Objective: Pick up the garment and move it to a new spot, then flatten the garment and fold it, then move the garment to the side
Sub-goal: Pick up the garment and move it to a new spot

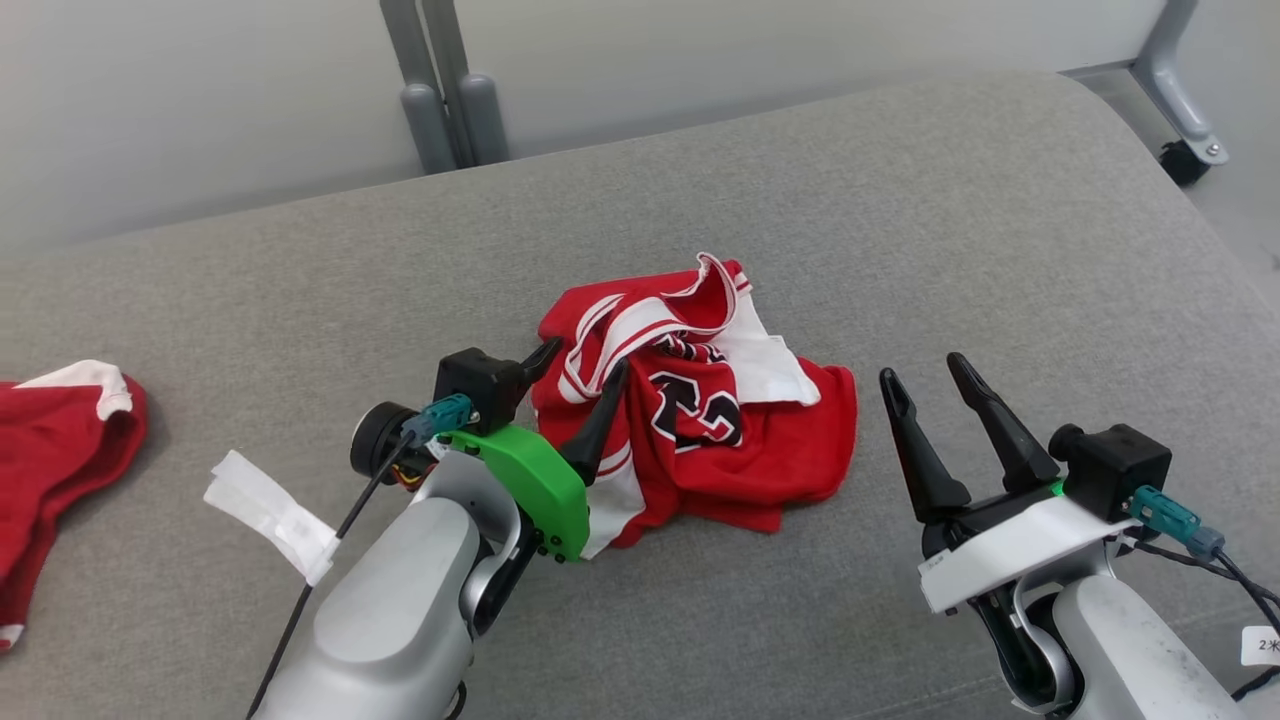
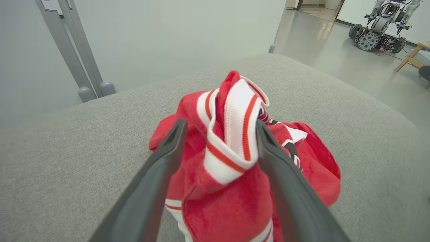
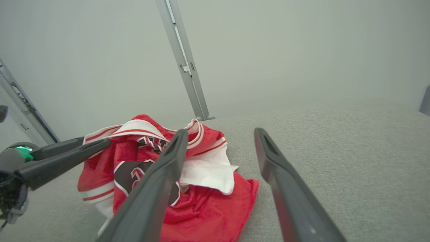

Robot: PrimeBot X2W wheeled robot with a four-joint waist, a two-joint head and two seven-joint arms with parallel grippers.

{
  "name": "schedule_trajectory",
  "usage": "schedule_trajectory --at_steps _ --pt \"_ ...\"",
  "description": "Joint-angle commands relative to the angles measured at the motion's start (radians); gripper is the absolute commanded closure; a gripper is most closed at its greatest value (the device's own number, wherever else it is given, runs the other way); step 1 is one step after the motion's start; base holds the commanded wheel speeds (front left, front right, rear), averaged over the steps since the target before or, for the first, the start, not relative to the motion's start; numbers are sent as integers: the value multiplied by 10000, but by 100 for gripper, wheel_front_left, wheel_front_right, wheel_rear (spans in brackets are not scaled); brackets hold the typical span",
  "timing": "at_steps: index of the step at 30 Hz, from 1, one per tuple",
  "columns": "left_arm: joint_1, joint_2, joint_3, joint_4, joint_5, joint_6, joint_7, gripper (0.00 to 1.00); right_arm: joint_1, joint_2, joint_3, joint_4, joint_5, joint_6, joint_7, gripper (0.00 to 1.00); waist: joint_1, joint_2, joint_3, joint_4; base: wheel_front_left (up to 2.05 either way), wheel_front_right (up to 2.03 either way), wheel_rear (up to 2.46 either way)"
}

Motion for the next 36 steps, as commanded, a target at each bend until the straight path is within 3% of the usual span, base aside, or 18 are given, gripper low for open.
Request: schedule_trajectory --at_steps 1,5,9,20,24,27,36 --pt "-72 81 9 -18 5 -18 -111 0 147 -39 -29 -15 28 4 -25 0 0 -1 -304 374 0 0 0" --pt "141 413 116 -450 -104 -32 -391 0 274 -113 -146 -32 -49 4 -25 0 0 -1 -500 722 0 0 0" --pt "471 940 474 -1178 -84 399 -688 0 444 -153 -319 -69 -109 4 -25 0 0 -1 -639 1032 0 0 0" --pt "3065 2205 2424 -4025 -323 2268 -1276 0 945 -155 -789 -297 -251 4 -25 0 0 -1 -823 1302 0 0 0" --pt "4212 2112 3151 -5038 4 2729 -1300 0 1245 -144 -1124 -398 -320 4 -25 0 0 -1 -898 1332 0 0 0" --pt "4971 1870 3571 -5608 358 2834 -1295 0 1483 -184 -1334 -451 -331 4 -25 0 0 -1 -953 1372 0 0 0" --pt "6415 1191 4278 -6091 1271 2406 -1298 0 1730 -140 -1632 -498 -310 4 -25 0 0 -1 -1041 1335 0 0 0"
